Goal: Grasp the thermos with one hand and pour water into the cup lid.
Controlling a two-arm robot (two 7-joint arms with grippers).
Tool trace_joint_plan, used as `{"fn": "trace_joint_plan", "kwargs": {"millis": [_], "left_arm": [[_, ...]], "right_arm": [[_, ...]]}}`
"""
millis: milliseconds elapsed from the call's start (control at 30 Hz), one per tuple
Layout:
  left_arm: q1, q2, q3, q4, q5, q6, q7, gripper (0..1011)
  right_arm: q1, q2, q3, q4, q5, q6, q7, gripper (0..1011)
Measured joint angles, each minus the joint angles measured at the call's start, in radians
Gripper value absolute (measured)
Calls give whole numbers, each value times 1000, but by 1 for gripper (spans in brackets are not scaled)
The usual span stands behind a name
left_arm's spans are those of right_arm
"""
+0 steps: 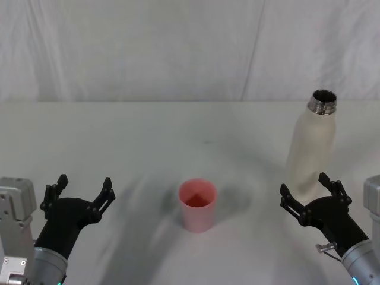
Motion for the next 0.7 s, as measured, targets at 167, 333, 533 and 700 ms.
{"fn": "trace_joint_plan", "kwargs": {"millis": [167, 333, 533, 700], "left_arm": [[0, 0, 0, 0, 0, 0, 0, 1001], [0, 0, 0, 0, 0, 0, 0, 1001], [0, 0, 0, 0, 0, 0, 0, 1001], [0, 0, 0, 0, 0, 0, 0, 1001]], "right_arm": [[0, 0, 0, 0, 0, 0, 0, 1001], [0, 0, 0, 0, 0, 0, 0, 1001], [0, 0, 0, 0, 0, 0, 0, 1001], [0, 0, 0, 0, 0, 0, 0, 1001]]}}
